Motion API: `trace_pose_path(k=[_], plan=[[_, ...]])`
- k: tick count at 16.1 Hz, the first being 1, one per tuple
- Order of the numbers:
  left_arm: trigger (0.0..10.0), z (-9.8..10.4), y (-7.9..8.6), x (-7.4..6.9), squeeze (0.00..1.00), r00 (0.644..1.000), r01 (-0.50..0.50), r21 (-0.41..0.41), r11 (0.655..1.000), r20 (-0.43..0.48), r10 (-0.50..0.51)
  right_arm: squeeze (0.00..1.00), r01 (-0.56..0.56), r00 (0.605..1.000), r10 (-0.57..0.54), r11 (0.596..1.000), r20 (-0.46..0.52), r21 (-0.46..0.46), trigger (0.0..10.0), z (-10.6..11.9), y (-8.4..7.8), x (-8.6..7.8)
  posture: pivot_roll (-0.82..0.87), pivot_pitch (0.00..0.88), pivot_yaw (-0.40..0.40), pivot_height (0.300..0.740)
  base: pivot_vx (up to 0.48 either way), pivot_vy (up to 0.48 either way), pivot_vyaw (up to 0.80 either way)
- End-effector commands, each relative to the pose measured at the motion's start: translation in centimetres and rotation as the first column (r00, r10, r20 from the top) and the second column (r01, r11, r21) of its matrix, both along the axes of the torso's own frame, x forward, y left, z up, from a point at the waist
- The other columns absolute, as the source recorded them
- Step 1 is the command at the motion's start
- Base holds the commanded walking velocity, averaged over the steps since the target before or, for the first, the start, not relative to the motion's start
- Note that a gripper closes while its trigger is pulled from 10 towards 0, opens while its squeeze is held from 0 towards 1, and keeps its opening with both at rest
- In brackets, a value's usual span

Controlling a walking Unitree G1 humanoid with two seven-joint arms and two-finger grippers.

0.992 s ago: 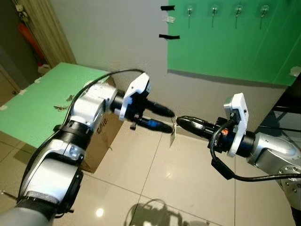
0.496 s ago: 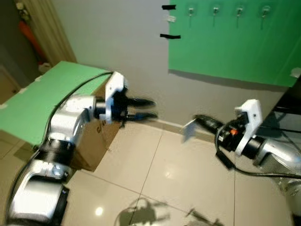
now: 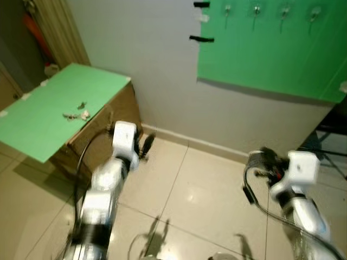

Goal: Hang keys on a hook

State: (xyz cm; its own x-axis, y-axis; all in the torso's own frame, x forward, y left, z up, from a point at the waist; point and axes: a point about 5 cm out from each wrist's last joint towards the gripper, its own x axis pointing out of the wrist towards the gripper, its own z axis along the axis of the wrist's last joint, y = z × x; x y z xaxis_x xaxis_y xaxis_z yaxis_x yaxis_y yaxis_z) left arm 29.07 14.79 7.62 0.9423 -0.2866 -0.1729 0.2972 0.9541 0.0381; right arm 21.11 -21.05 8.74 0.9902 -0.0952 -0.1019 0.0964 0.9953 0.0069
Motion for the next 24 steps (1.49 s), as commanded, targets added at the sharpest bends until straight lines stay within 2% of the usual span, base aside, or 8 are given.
trace_pose_path(k=[1,3,7,8,14,19,21,24], plan=[[10.0,0.8,-0.4,-0.2,0.0,0.998,0.007,0.051,0.999,0.064,-0.01,0.0,0.071,0.997,-0.07,0.997,0.02,-0.015,0.0,-0.4,-0.6,-0.6,-0.2,0.0,0.084,0.74,0.0,0.0,0.0],[10.0,0.7,-1.2,-0.2,0.0,1.0,-0.011,-0.043,0.999,0.008,0.012,0.0,0.093,0.994,-0.09,0.994,0.056,-0.054,0.0,-0.3,-0.3,-0.8,-0.2,0.0,0.081,0.74,0.0,0.0,0.0],[10.0,2.7,-3.5,1.3,0.0,0.994,0.059,-0.1,0.993,0.098,-0.049,0.0,0.062,0.99,-0.053,0.996,0.13,-0.065,0.0,0.2,0.8,0.7,-0.21,0.0,0.079,0.74,0.0,0.186,0.0],[10.0,2.9,-3.9,1.5,0.0,0.992,0.076,-0.068,0.995,0.111,-0.068,0.0,0.045,0.99,-0.035,0.996,0.139,-0.072,0.0,0.1,1.1,0.9,-0.22,0.0,0.084,0.74,0.0,0.435,0.0],[10.0,3.5,-5.1,2.7,0.0,0.987,0.129,-0.063,0.99,0.105,-0.122,0.0,-0.011,0.991,0.018,0.998,0.133,-0.054,0.0,-0.2,2.5,2.6,-0.23,0.0,0.103,0.74,0.0,0.429,-0.36],[10.0,3.6,-5.2,3.4,0.0,0.986,0.135,-0.051,0.99,0.104,-0.129,0.0,-0.077,0.989,0.083,0.995,0.12,-0.058,0.0,-0.6,3.7,2.9,-0.23,0.0,0.103,0.74,0.349,0.323,0.0],[10.0,3.5,-5.2,3.8,0.0,0.988,0.11,-0.004,0.994,0.11,-0.109,0.0,-0.094,0.988,0.1,0.994,0.119,-0.059,0.0,-0.7,3.7,3.1,-0.23,0.0,0.099,0.74,0.193,0.142,0.0],[10.0,3.9,-5.6,3.8,0.0,0.979,0.146,-0.001,0.989,0.145,-0.145,0.0,-0.119,0.985,0.126,0.991,0.118,-0.064,0.0,-0.7,3.7,3.0,-0.23,0.0,0.098,0.74,0.144,0.0,0.0]])
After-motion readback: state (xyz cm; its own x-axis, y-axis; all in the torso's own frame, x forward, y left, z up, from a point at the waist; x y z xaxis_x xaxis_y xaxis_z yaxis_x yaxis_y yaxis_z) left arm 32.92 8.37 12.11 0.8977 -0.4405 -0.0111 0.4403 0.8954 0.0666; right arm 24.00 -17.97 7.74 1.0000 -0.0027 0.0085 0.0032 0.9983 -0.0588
